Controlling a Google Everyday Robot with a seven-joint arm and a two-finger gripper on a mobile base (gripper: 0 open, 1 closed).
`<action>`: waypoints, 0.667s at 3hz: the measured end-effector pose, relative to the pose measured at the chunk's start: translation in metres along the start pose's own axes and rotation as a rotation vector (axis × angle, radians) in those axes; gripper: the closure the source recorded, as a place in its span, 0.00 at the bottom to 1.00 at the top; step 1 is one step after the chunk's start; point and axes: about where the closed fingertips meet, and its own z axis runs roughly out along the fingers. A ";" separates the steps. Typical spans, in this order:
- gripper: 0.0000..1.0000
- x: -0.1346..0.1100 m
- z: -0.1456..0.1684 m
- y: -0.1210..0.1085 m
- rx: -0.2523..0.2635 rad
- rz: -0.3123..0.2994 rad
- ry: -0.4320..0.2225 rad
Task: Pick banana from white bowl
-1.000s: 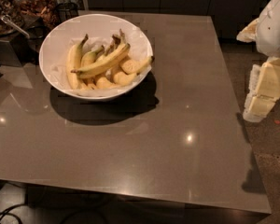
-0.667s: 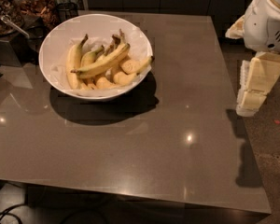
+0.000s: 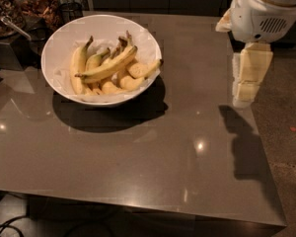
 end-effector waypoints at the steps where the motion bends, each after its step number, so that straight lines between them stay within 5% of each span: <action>1: 0.00 -0.002 -0.006 -0.006 0.024 -0.027 0.027; 2: 0.00 -0.005 -0.007 -0.011 0.047 -0.028 0.018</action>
Offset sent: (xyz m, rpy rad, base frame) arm 0.0041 0.0009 0.0062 -0.0302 -0.0225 0.0156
